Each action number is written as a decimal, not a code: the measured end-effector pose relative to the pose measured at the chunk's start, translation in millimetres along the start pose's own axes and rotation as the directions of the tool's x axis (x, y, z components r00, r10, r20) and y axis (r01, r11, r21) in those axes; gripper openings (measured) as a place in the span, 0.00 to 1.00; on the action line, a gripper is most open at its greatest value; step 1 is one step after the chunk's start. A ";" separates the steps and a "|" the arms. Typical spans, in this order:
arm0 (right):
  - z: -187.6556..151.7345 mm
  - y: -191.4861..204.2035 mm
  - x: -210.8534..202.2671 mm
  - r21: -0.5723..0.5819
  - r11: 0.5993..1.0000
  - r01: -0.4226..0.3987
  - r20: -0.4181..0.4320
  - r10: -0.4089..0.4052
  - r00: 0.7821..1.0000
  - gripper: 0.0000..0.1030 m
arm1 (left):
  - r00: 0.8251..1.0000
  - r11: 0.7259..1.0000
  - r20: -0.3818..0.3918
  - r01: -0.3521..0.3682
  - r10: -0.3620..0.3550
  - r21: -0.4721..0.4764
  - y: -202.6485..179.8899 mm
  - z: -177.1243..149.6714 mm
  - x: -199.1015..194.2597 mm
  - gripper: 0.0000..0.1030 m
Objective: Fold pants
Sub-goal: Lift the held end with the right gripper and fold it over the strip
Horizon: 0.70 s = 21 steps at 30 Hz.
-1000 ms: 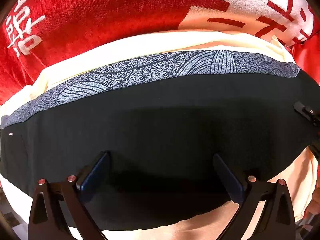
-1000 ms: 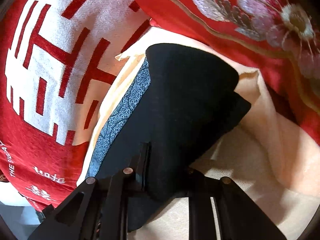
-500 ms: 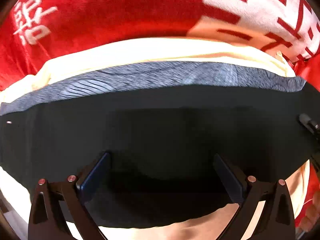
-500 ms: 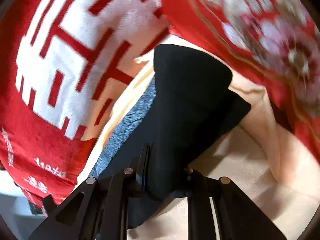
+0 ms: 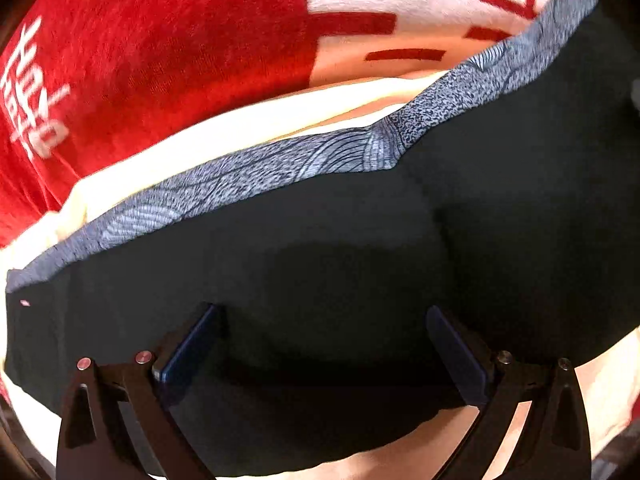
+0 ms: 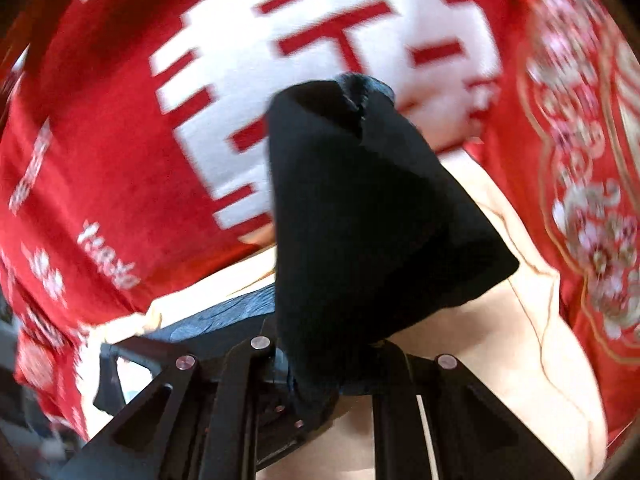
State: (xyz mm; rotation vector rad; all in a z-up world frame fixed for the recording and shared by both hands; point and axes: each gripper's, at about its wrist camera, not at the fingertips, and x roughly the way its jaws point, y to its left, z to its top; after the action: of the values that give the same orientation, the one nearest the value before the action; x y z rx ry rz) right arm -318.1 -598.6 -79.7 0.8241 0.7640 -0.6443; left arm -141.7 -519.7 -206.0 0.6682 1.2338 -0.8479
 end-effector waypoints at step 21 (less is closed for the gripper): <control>-163.4 233.3 126.2 -0.630 0.706 0.324 -0.008 -0.423 0.906 0.36 | 0.997 0.969 -0.025 -0.072 0.068 -0.235 304.8 -76.5 -65.3 1.00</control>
State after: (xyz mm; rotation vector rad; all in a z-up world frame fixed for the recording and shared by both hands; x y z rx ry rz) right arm -126.3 -367.1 -161.2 0.0968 1.2221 -0.6353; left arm 68.2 -281.0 -161.7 0.5238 1.2942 -0.6255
